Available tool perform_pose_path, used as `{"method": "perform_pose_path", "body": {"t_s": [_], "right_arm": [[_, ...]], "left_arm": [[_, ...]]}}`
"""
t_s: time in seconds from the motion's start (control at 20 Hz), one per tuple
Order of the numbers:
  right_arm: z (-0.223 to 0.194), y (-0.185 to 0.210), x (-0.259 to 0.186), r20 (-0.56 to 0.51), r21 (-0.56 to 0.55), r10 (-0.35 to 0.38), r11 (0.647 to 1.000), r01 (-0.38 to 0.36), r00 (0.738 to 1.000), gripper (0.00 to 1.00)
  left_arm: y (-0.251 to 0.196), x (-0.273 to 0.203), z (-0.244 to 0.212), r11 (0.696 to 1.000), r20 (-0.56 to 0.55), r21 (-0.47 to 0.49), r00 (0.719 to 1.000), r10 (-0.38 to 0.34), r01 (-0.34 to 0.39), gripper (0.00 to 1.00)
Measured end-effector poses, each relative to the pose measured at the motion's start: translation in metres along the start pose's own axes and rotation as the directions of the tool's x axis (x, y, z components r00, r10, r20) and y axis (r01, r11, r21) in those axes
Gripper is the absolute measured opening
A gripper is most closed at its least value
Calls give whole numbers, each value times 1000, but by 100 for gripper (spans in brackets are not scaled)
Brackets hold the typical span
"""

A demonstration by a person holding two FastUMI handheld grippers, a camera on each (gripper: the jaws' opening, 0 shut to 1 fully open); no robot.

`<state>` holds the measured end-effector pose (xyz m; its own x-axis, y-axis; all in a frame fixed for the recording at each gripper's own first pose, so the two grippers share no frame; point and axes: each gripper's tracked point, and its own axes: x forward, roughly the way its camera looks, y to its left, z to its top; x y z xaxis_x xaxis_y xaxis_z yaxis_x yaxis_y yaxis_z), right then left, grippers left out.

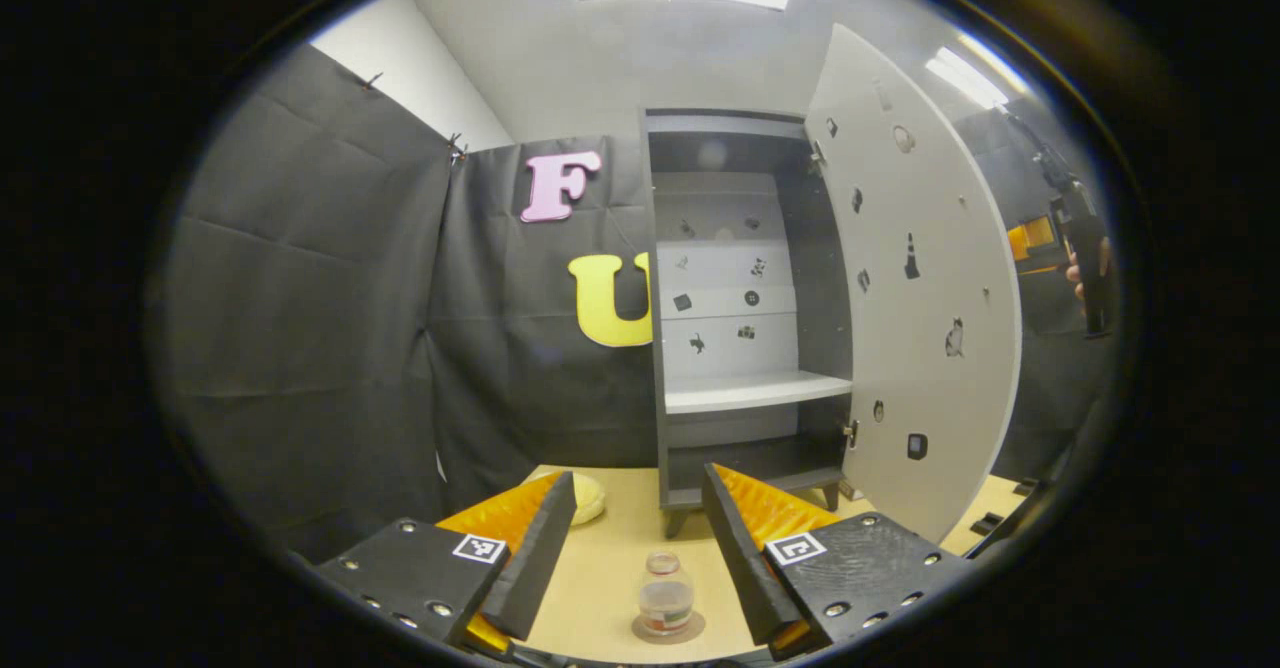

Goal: Open the cabinet door with the right hand, grasp the bottle in the cabinet with the left hand and place it on the coaster, then close the cabinet door with the right hand.

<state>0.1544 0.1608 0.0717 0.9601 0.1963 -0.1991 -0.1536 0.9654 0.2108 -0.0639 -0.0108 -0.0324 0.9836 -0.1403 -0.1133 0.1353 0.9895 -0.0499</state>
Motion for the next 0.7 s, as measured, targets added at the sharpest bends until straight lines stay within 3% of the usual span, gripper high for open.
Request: {"method": "perform_pose_path", "body": {"t_s": [0.45,0.5,0.55,0.7], "right_arm": [[-4,71,14,20,-123,-23,992,25,1000,84],[-5,79,17,19,-124,-16,992,18,1000,84],[-7,88,20,15,-113,-4,994,6,1000,92],[-8,112,33,16,-95,32,995,-30,999,92]], "left_arm": [[57,-8,-8,998,-4,-16,998,58,-58,80],[65,-11,-10,997,-5,-13,998,70,-70,81],[72,-13,-11,997,-6,-9,997,81,-81,81],[93,-22,-15,994,-14,-2,994,109,-109,81]]}}
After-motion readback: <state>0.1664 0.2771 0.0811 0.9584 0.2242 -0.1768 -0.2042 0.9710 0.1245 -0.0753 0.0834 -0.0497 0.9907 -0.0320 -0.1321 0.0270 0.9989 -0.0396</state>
